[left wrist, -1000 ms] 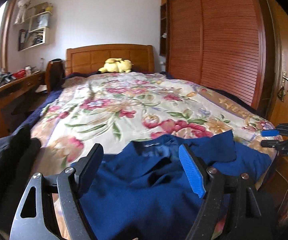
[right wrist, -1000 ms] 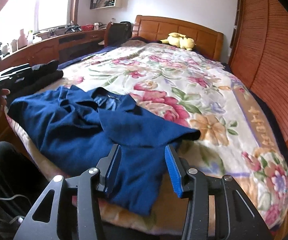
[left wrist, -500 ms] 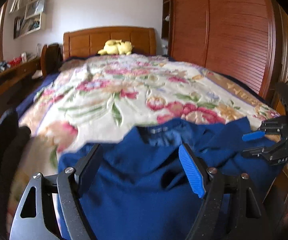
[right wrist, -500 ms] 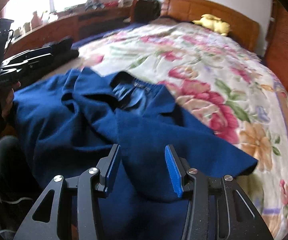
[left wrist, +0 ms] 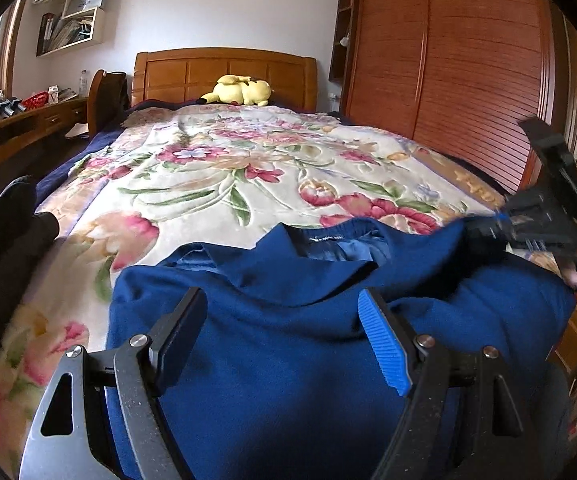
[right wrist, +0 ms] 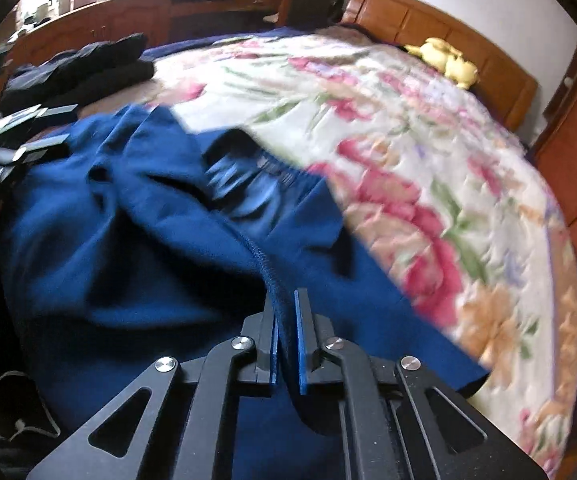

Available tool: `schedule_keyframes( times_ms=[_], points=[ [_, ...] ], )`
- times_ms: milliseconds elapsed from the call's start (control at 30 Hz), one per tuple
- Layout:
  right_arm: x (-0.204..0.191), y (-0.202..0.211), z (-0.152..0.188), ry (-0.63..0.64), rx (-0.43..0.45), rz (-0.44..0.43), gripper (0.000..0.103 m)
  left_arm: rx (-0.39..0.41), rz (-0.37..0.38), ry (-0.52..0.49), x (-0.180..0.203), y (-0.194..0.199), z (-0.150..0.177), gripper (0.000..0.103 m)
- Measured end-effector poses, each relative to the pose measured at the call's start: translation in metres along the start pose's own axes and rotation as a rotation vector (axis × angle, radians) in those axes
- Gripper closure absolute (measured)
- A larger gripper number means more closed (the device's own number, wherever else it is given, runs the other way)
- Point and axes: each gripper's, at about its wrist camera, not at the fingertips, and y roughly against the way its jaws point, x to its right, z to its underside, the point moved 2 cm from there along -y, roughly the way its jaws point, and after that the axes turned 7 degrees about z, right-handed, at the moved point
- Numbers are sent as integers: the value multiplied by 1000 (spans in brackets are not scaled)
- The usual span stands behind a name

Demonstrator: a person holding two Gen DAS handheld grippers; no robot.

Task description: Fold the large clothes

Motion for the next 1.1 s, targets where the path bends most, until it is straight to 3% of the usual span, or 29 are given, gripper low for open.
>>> schedule_keyframes(
  times_ms=[267, 300, 433, 533, 667, 800, 933, 1100],
  points=[
    [8, -61, -65, 3, 9, 147, 98, 20, -38, -5, -12, 11, 1, 24],
    [7, -67, -67, -2, 0, 153, 94, 20, -42, -2, -13, 11, 1, 24],
    [3, -87, -75, -45, -26, 207, 56, 17, -59, 22, -26, 13, 3, 24],
    [2, -80, -81, -78, 10, 184, 53, 22, -67, 28, -32, 17, 4, 24],
    [-9, -61, -89, -81, 64, 132, 53, 39, -75, 32, -37, 23, 2, 24],
    [-47, -54, -97, -30, 95, -4, 53, 56, -91, 31, -41, 33, 1, 24],
    [-96, -59, -103, 14, 82, -165, 53, 73, -111, 33, -47, 42, 0, 24],
    [-145, -74, -111, 85, 53, -288, 53, 75, -134, 45, -59, 49, 3, 24]
  ],
)
